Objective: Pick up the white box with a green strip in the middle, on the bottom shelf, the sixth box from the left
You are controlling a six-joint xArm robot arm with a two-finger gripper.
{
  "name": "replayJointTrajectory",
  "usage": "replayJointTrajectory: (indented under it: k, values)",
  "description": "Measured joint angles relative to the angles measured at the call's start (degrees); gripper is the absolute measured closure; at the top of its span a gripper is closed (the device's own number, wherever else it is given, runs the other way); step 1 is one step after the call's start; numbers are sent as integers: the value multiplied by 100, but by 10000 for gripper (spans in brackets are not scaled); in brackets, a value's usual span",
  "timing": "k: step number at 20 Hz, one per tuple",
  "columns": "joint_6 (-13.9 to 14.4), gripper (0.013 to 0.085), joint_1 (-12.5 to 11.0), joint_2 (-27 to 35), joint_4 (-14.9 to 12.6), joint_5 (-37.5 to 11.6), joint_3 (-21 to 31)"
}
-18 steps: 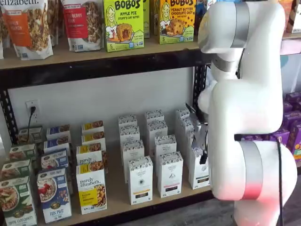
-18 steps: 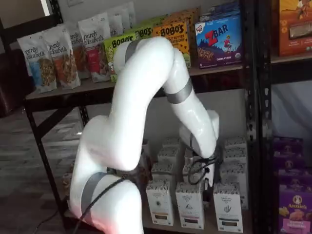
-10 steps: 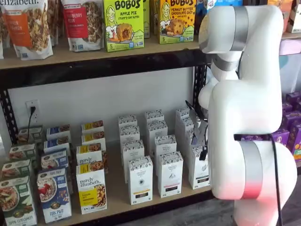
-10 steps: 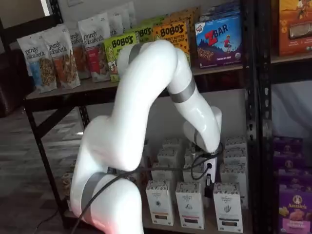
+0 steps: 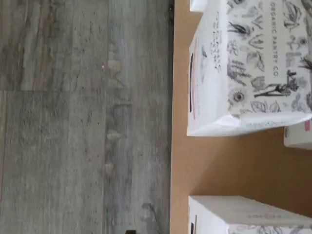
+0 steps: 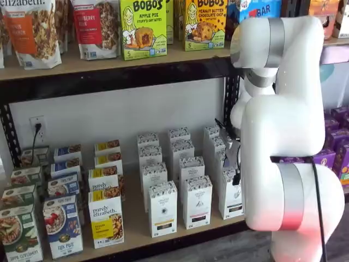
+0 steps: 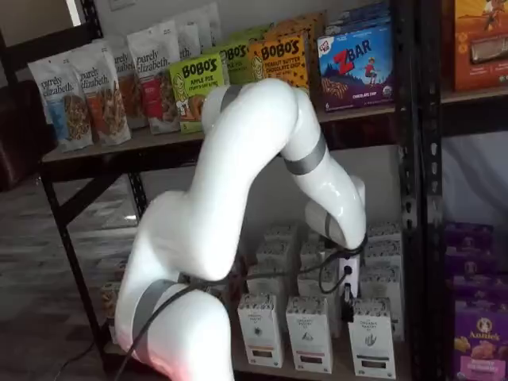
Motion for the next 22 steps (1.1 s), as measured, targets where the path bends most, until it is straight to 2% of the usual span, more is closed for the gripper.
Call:
replayJointTrajectory:
  k: [3, 9, 14, 17, 22]
  values:
    - [71, 130, -35, 258, -113, 27, -328]
    - [390, 130, -58, 687, -495, 83, -887]
    - [691, 130, -23, 940, -802, 118, -1191]
    - [777, 130, -13, 1058, -886, 157, -1340]
    - [1415, 130, -50, 1277, -1671, 263, -1640]
